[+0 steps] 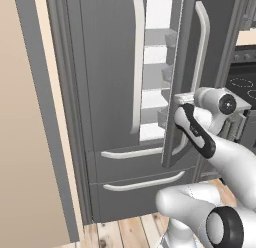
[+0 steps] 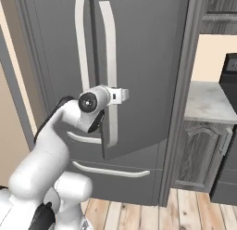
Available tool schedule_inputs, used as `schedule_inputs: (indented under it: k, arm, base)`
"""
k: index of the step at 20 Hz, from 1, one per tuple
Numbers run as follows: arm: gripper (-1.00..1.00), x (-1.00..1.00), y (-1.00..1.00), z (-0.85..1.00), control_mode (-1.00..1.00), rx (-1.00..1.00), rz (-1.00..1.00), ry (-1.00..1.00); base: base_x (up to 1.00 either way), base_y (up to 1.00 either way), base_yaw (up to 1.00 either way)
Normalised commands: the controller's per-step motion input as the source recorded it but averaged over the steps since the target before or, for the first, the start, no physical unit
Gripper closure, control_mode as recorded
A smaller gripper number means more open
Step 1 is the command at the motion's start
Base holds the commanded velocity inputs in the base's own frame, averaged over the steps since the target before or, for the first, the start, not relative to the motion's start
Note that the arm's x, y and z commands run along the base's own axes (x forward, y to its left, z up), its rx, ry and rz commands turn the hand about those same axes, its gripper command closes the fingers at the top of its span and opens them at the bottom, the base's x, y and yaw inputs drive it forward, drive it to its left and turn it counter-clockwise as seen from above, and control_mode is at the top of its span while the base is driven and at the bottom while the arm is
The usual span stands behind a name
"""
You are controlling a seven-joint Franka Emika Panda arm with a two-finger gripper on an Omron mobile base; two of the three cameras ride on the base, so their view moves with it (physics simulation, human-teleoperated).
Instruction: There is a bowl on the dining counter. Grab a lemon wedge from the fridge and place it in the bowl. Then get the liquor bottle and glass cup from the cabinet and place them next to the bowl.
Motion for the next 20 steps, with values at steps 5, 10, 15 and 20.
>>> schedule_inputs:
  k: [5, 10, 15, 20]
  arm:
    - [-1.0, -0.33, -0.13, 0.34, -1.0, -0.01, -0.01, 0.12]
    - [-1.0, -0.65, -0.01, 0.46, -1.0, -0.03, -0.01, 0.0]
    - [-1.0, -0.53, 0.38, 0.39, -1.0, -0.17, 0.0, 0.06]
    - [-1.0, -0.08, 0.73, 0.3, -1.0, -0.29, 0.0, 0.27]
  base:
    - [0.0, 0.0, 0.0]
    - [0.0, 0.0, 0.0]
    - [0.0, 0.0, 0.0]
    - [0.0, 0.0, 0.0]
